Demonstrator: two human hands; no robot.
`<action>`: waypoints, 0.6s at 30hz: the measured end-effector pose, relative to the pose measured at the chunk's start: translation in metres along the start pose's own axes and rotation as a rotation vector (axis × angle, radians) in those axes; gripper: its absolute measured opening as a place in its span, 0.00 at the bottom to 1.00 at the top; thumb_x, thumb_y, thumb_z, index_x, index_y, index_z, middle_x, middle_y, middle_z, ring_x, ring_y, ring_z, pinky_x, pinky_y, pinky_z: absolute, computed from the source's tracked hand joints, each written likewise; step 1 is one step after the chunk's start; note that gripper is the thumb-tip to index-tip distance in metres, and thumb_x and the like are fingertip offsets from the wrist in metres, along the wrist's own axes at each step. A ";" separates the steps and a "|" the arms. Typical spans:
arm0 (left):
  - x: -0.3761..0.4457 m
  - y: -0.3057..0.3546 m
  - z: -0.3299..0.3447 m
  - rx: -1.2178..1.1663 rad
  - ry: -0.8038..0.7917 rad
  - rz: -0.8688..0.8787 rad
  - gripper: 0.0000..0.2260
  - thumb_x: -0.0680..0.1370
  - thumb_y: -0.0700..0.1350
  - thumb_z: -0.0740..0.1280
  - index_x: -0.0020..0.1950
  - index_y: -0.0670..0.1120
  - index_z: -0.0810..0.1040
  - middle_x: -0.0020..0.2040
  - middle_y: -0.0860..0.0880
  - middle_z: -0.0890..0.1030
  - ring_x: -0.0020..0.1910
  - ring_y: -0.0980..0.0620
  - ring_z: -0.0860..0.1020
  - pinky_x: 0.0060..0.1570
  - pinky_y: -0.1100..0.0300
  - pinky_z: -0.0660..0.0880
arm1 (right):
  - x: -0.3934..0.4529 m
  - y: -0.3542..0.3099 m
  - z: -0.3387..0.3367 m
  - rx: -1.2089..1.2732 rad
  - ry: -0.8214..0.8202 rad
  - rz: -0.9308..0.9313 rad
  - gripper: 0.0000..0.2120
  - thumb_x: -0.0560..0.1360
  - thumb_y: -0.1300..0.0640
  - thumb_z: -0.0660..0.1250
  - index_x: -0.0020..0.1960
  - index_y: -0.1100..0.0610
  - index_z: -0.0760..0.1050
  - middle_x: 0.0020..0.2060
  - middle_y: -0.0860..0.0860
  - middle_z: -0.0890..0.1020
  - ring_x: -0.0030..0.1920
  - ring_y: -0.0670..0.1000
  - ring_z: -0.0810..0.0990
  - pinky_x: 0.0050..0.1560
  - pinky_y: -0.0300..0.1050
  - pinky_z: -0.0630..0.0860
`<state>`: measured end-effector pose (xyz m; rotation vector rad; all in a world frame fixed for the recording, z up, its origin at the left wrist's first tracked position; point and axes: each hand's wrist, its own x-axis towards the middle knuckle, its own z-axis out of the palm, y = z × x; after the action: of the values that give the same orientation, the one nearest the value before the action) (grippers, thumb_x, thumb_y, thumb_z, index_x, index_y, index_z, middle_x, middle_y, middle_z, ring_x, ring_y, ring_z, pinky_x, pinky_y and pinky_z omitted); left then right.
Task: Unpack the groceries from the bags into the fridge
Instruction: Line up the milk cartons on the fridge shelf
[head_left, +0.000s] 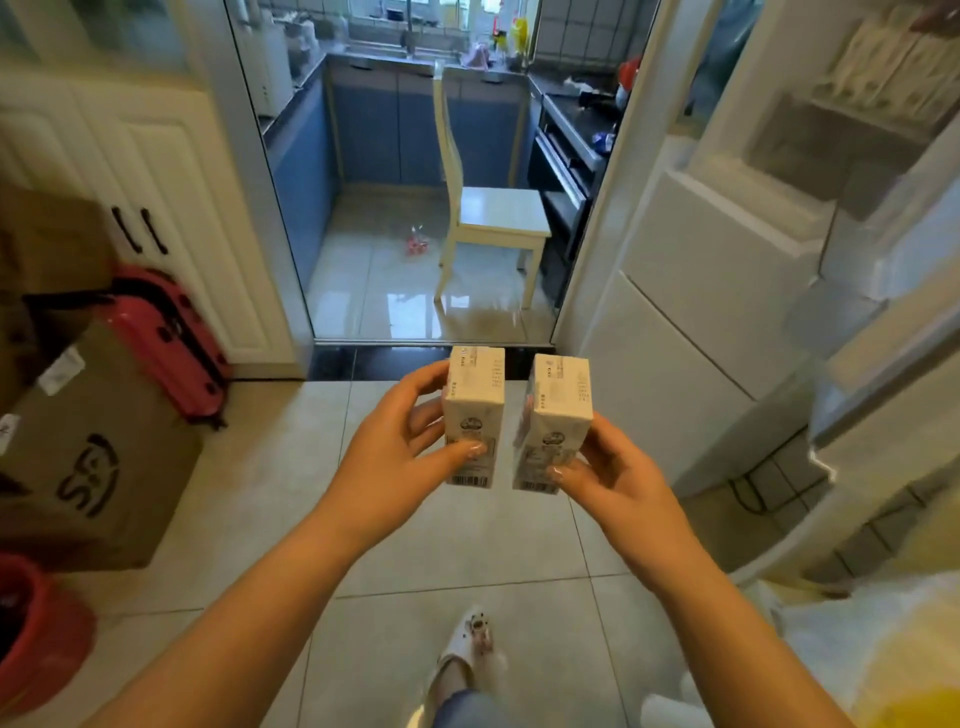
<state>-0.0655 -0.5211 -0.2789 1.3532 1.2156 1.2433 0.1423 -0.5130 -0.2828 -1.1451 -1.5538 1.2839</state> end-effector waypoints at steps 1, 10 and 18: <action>0.026 -0.002 -0.002 0.001 -0.001 0.005 0.29 0.70 0.35 0.72 0.63 0.59 0.68 0.61 0.57 0.77 0.60 0.59 0.76 0.58 0.59 0.75 | 0.025 0.004 -0.005 0.007 0.000 -0.001 0.26 0.74 0.69 0.65 0.69 0.52 0.66 0.62 0.42 0.74 0.60 0.35 0.74 0.51 0.29 0.73; 0.242 0.007 0.005 -0.043 -0.051 0.014 0.28 0.70 0.33 0.70 0.65 0.53 0.68 0.57 0.58 0.79 0.57 0.58 0.78 0.50 0.60 0.79 | 0.220 -0.003 -0.061 0.076 0.058 0.010 0.26 0.73 0.69 0.65 0.65 0.47 0.67 0.55 0.34 0.76 0.55 0.31 0.75 0.45 0.27 0.74; 0.423 -0.002 0.035 -0.051 -0.198 0.062 0.28 0.71 0.33 0.70 0.65 0.55 0.69 0.56 0.58 0.78 0.55 0.63 0.78 0.48 0.63 0.79 | 0.352 0.000 -0.135 -0.002 0.279 -0.044 0.26 0.73 0.71 0.64 0.68 0.57 0.67 0.61 0.42 0.75 0.57 0.34 0.76 0.50 0.30 0.74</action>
<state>-0.0272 -0.1000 -0.2385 1.4494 1.0045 1.1451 0.1756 -0.1394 -0.2493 -1.2267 -1.3662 1.0439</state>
